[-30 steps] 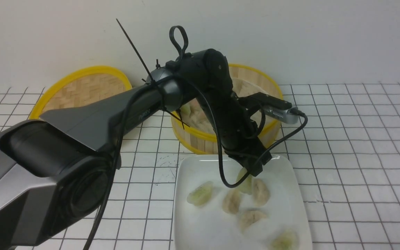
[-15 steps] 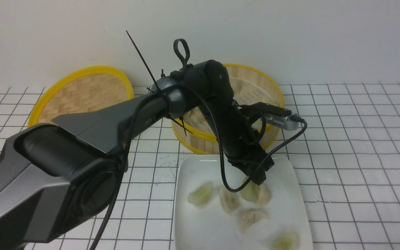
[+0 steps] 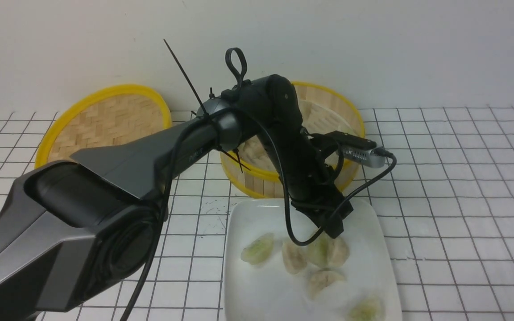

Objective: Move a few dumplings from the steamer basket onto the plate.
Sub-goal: Use the left arm to put the dumpling into the plate, then use the left arm to grab a dumpling from the steamer

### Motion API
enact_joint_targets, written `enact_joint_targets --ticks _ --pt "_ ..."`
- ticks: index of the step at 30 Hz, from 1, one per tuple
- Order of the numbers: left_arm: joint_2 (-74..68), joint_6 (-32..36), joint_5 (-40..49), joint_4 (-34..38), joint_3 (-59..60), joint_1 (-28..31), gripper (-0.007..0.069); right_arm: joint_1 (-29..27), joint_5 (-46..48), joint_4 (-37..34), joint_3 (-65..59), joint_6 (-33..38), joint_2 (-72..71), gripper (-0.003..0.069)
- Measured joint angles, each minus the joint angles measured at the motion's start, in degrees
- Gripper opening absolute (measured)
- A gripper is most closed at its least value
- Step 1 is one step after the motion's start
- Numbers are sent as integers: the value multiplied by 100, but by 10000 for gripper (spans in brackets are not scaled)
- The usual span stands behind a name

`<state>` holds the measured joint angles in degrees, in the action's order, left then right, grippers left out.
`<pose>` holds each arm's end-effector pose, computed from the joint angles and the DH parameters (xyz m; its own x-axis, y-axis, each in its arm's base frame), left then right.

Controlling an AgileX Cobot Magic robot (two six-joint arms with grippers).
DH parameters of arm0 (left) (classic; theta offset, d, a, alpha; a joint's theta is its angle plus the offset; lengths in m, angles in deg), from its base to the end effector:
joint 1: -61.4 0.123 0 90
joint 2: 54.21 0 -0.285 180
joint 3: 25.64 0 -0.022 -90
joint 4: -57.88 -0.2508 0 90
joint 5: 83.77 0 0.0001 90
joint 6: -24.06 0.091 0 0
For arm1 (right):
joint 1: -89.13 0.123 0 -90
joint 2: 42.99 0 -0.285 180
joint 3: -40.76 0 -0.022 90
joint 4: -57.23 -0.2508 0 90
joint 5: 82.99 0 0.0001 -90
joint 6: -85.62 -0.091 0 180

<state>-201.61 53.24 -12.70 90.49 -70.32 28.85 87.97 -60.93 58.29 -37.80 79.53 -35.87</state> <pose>0.3984 -0.3094 0.1656 -0.6333 0.7104 -0.3072 0.7582 0.4897 -0.4306 0.0522 -0.0017 0.1713 -0.3010 0.0951 -0.9489 0.0539 0.9951 0.0827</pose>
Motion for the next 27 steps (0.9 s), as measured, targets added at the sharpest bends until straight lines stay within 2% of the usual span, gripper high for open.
enact_joint_targets --ticks 4,16,21,23,27 --pt "0 -10 -86 -63 -323 -5 196 0 0 0 0 0 0 192" --pt "231 -222 -81 -161 -873 1 197 0 0 0 0 0 0 192" --pt "615 -228 -68 -768 -891 1 197 0 0 0 4 0 0 192" --pt "801 -282 -58 -1284 -898 1 197 0 0 0 4 0 0 192" --pt "1007 -815 -46 -2236 -898 1 197 0 0 0 4 0 0 192"
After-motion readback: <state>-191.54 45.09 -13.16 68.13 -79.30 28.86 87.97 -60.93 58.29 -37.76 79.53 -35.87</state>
